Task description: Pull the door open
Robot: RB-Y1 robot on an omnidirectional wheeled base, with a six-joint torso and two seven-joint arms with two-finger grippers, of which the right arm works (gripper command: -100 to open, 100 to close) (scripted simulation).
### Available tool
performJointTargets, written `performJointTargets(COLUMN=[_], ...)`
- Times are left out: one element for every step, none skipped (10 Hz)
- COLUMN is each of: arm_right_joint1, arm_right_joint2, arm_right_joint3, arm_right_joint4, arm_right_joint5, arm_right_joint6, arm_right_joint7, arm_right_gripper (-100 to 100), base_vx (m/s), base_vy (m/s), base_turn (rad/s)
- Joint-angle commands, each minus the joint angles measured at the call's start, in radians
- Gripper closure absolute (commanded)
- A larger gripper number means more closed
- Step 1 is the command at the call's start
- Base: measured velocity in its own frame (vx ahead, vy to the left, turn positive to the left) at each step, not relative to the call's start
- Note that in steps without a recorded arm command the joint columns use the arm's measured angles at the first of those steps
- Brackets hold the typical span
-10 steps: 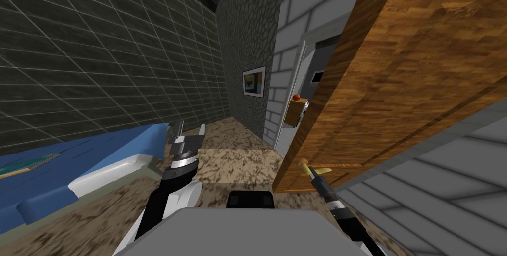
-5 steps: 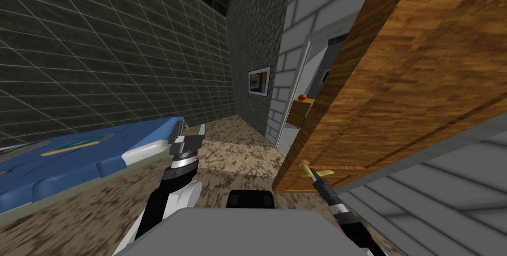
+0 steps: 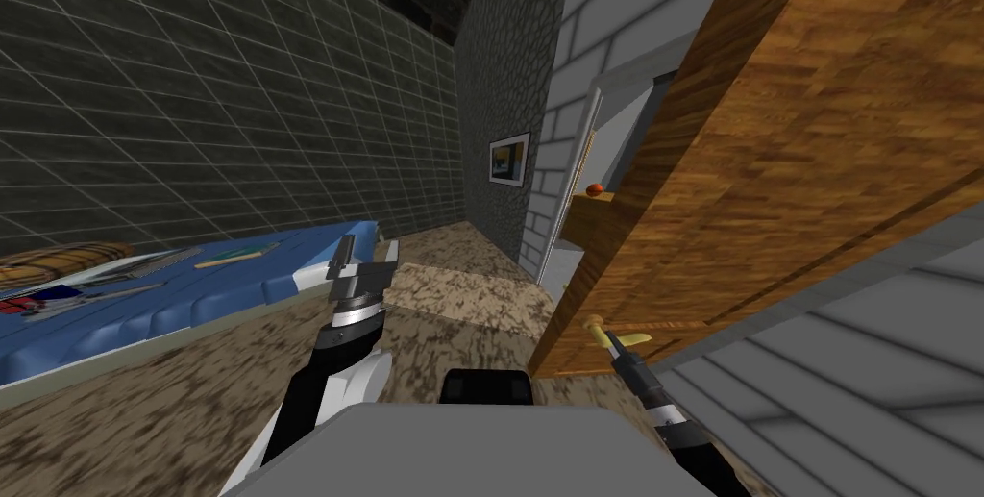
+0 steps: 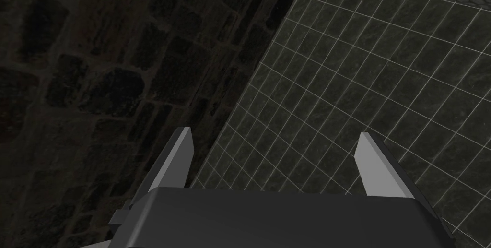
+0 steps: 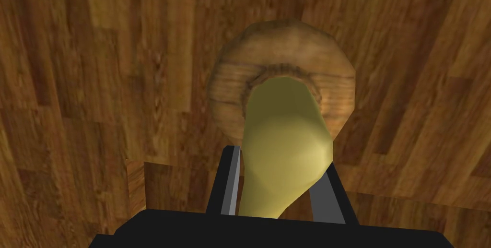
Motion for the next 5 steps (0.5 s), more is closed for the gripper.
performJointTargets(arm_right_joint1=[0.000, 0.000, -0.001, -0.002, -0.003], arm_right_joint2=[0.000, -0.001, -0.003, -0.005, -0.007], arm_right_joint3=[0.000, 0.008, 0.011, 0.015, 0.019], arm_right_joint4=[0.000, 0.009, 0.013, 0.018, 0.024], arm_right_joint5=[0.000, -0.002, -0.003, -0.005, -0.006], arm_right_joint6=[0.000, -0.010, -0.015, -0.021, -0.027], arm_right_joint7=[0.000, -0.004, -0.006, -0.008, -0.010], arm_right_gripper=[100, 100, 100, 100, 100], base_vx=[-0.076, -0.132, -0.206, -0.220, -0.204], base_vy=[-0.014, -0.032, -0.088, -0.081, -0.048], base_turn=[0.026, 0.153, 0.176, 0.148, 0.151])
